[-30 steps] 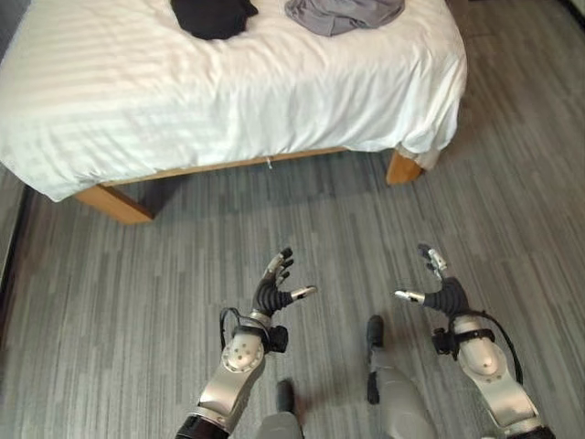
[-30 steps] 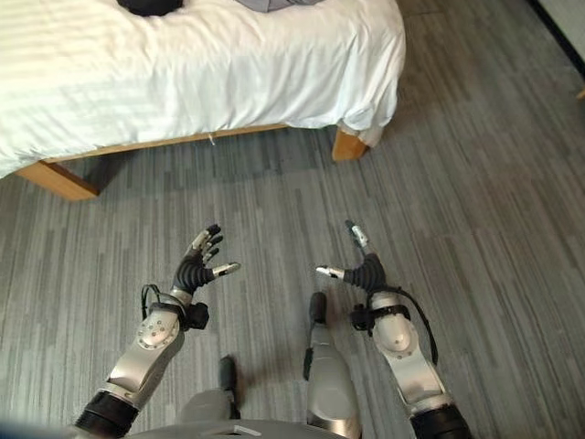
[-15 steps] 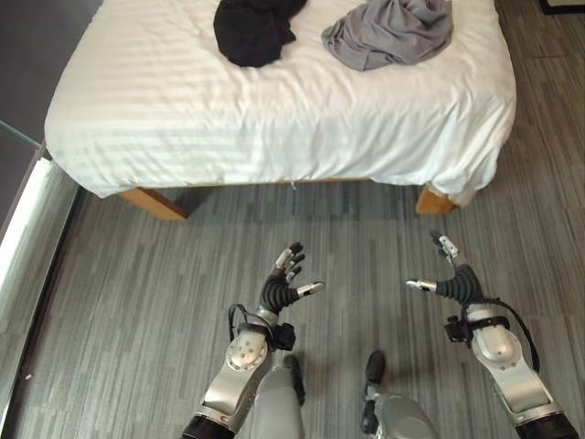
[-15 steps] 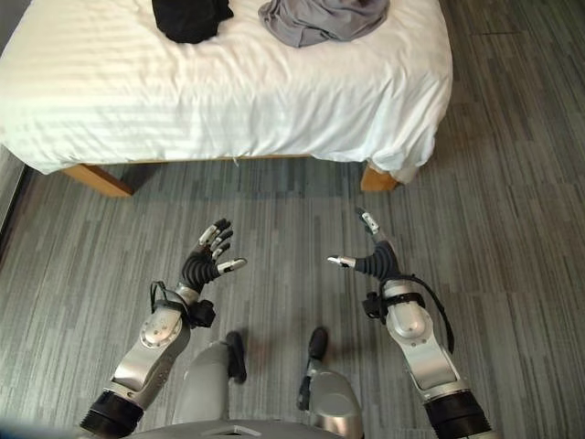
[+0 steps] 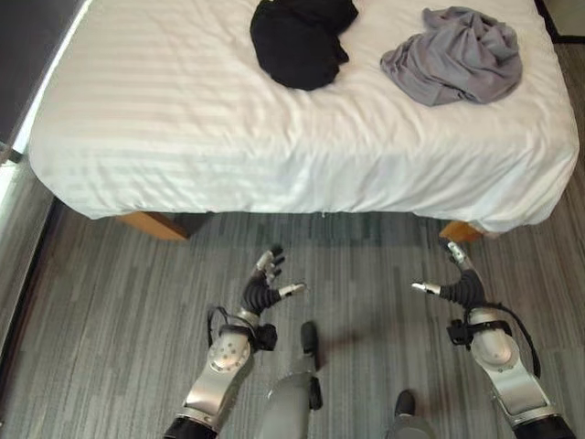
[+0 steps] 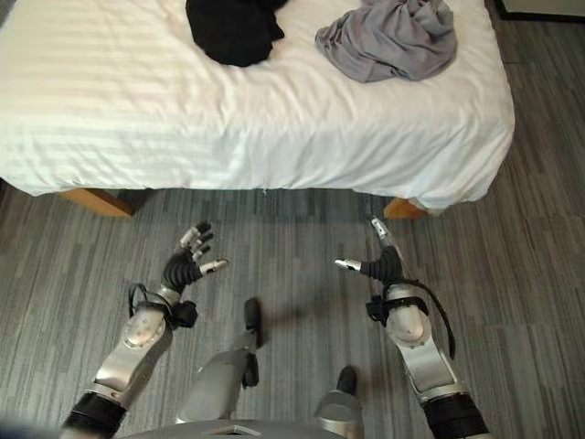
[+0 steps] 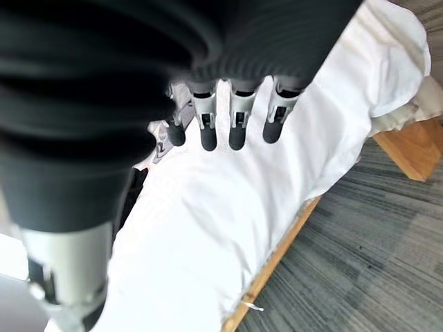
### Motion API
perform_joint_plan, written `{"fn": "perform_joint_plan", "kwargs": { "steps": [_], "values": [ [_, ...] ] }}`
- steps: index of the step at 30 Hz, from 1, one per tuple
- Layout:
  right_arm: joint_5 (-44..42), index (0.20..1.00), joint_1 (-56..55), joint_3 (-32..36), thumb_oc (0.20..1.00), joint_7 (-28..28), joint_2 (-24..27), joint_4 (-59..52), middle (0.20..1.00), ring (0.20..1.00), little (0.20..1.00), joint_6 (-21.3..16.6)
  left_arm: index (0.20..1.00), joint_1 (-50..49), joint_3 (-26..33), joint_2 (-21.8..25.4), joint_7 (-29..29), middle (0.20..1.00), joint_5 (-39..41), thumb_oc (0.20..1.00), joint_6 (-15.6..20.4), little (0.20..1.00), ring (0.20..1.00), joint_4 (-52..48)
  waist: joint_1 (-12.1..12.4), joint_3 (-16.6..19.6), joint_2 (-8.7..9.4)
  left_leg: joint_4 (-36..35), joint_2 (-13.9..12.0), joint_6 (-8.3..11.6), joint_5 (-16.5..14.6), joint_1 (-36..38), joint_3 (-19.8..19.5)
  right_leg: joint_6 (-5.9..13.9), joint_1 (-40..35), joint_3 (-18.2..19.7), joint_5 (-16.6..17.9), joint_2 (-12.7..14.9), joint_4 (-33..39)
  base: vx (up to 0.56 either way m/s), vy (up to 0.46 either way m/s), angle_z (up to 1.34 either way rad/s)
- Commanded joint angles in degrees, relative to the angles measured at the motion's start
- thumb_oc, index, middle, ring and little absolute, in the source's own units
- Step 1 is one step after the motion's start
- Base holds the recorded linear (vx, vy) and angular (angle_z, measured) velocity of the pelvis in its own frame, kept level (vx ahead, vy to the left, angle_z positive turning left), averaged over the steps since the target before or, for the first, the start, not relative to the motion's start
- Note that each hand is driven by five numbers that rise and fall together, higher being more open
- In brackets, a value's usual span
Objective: Pick up bed clothes into laundry basket.
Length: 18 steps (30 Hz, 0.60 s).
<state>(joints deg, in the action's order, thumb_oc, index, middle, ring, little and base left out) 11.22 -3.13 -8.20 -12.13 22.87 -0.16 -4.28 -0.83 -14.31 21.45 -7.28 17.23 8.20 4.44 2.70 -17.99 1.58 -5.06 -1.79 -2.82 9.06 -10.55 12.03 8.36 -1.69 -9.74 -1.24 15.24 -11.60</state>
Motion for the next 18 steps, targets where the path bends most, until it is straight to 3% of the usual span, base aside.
{"fn": "perform_joint_plan", "kwargs": {
  "steps": [1,2,4,6,7,10,13,18],
  "values": [
    [9.1,1.0,6.8,0.3,1.0,-3.7,4.1,-2.2,1.0,1.0,1.0,-0.8,1.0,-1.8,2.1,1.7,-2.3,1.0,-2.3,1.0,1.8,1.0,1.0,-2.5,0.8,2.1,1.31,0.1,-7.7,6.52,-3.8,2.8,0.9,4.25,7.4,-0.4,2.6,0.5,-8.4,0.22,0.177,-0.18],
    [14.1,1.0,8.8,0.6,1.0,-4.5,6.8,-3.2,1.0,1.0,1.0,-0.2,1.0,-0.9,2.8,2.6,-2.7,1.0,-3.6,1.0,2.0,1.0,1.0,-1.5,0.5,2.0,1.78,0.1,-7.6,6.32,-4.9,3.8,1.5,3.53,9.7,-2.5,2.5,-0.5,-8.9,0.21,0.136,-0.2],
    [17.2,1.0,10.0,2.0,1.0,-4.4,10.3,-3.8,1.0,1.0,1.0,0.5,1.0,0.1,3.9,3.4,-2.5,1.0,-5.4,1.0,2.3,1.0,1.0,-1.3,-0.2,1.4,1.84,0.1,-7.0,6.18,-5.7,4.7,0.8,2.14,11.8,-1.8,0.1,-3.9,-6.0,0.2,0.1,-0.05],
    [18.1,1.0,10.5,2.4,1.0,-4.1,11.6,-4.0,1.0,1.0,1.0,1.0,1.0,0.3,4.5,3.5,-2.5,1.0,-5.6,1.0,2.5,1.0,1.0,-1.6,-0.4,1.2,2.01,0.1,-6.5,6.17,-6.2,5.0,0.6,2.01,11.6,-1.1,-0.4,-4.6,-3.7,0.17,0.022,0.2],
    [18.8,1.0,12.0,3.2,1.0,-4.0,14.5,-3.4,1.0,1.0,1.0,1.6,1.0,0.3,5.5,3.9,-2.4,1.0,-5.9,1.0,3.0,1.0,1.0,-2.1,-0.3,1.0,2.32,0.1,-5.8,6.39,-7.6,6.3,0.3,1.92,11.5,-0.8,-0.1,-4.4,2.2,0.3,-0.023,0.37],
    [19.8,1.0,15.7,4.0,1.0,-4.7,19.7,-1.9,1.0,1.0,1.0,2.5,1.0,0.9,6.6,3.7,-2.8,1.0,-6.0,1.0,3.2,1.0,1.0,-1.5,0.1,1.3,2.98,0.1,-5.1,6.96,-9.3,8.0,0.0,2.33,12.6,-2.8,4.2,-3.3,10.6,0.26,-0.066,0.27],
    [21.1,1.0,20.0,2.6,1.0,-5.4,25.7,4.6,1.0,1.0,1.0,4.0,1.0,1.7,6.5,3.5,-2.3,1.0,-5.7,1.0,3.8,1.0,1.0,-0.6,-0.1,1.3,3.07,0.1,-4.3,7.28,-11.0,10.6,-1.1,2.84,14.3,-1.9,6.3,-4.2,14.2,0.29,-0.063,0.34],
    [20.0,1.0,27.9,-1.0,1.0,-6.7,29.6,14.7,1.0,1.0,1.0,5.7,1.0,2.3,6.9,4.5,-2.0,1.0,-4.1,1.0,5.0,1.0,1.0,-0.3,-0.1,1.1,2.37,0.1,-4.3,8.09,-13.3,14.2,-2.9,3.56,16.6,-1.9,8.9,-3.6,15.5,0.27,-0.125,0.18]
  ]
}}
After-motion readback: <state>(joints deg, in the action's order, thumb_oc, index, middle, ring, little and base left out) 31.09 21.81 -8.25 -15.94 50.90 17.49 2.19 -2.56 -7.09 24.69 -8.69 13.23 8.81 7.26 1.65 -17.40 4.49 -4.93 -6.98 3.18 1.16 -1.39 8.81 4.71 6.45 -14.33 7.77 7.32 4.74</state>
